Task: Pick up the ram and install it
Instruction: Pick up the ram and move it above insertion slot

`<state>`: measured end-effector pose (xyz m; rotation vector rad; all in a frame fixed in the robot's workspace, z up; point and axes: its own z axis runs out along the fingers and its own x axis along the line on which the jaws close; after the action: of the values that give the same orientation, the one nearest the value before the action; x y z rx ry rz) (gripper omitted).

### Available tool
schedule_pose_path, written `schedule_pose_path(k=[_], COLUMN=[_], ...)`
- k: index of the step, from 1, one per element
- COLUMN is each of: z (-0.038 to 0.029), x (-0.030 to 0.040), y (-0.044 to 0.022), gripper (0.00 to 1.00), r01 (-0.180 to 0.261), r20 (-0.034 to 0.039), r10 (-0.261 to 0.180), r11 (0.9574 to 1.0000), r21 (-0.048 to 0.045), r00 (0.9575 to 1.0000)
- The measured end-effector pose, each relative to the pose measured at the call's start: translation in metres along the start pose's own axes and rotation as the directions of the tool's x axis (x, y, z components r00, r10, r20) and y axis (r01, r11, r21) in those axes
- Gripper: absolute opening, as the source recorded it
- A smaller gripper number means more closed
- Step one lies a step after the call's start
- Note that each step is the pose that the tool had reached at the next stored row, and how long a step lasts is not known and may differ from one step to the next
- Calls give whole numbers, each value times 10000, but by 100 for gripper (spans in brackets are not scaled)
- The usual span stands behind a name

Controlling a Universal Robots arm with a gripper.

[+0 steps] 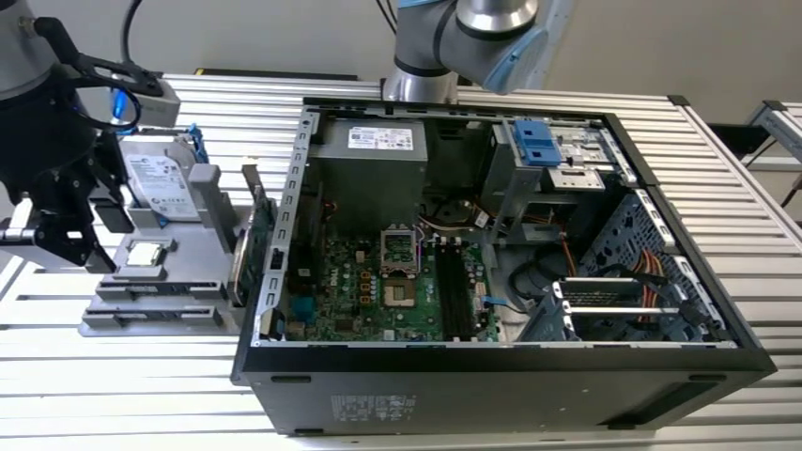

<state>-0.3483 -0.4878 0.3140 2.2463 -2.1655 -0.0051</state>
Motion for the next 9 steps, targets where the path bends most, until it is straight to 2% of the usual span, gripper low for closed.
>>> schedule_pose_path(k=[9], z=[56], x=[-1], y=[-1], gripper=[100], r01=[0], r20=[0], r10=[0], r11=[10000], r21=[1], r00=[10000])
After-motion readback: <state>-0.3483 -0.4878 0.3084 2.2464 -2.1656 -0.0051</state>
